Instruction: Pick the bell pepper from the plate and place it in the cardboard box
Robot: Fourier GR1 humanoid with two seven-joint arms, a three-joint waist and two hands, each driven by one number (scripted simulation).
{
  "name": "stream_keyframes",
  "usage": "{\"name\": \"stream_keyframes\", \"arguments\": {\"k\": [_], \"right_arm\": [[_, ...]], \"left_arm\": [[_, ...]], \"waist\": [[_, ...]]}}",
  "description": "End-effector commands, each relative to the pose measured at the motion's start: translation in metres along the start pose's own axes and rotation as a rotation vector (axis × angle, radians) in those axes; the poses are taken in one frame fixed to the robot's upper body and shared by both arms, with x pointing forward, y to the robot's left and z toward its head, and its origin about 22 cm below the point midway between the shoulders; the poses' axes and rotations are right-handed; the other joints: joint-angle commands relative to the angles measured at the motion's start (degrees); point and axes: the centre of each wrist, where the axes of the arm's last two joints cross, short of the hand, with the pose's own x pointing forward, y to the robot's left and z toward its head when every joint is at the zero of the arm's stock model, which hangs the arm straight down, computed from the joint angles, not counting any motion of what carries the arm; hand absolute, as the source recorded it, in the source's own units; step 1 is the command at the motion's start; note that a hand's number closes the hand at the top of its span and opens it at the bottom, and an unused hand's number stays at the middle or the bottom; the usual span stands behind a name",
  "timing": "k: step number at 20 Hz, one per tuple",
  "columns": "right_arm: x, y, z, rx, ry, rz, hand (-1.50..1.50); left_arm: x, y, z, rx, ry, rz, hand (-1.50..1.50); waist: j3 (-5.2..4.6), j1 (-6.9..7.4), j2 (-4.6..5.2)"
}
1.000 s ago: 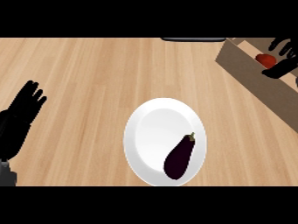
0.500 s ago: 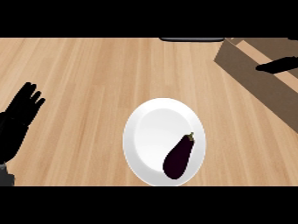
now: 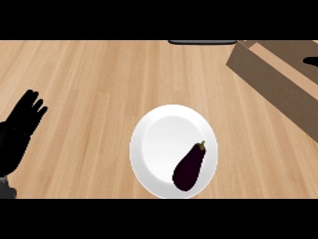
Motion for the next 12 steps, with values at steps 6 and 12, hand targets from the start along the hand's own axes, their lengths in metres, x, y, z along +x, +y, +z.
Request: {"name": "stream_keyframes", "arguments": {"k": [6,12], "right_arm": [[-0.034,-0.115,0.010,-0.036,-0.001,-0.128,-1.50],[-0.038,-0.128,0.010,0.006,-0.011,-0.124,-1.50]], "left_arm": [[-0.005,-0.005,-0.014,-0.003,-0.008,0.005,0.00],[-0.008,0.008,-0.002,-0.006,0.001,0.001,0.00]], "waist": [[-0.01,-0.55,0.12],[-0.01,0.40,0.14]]}}
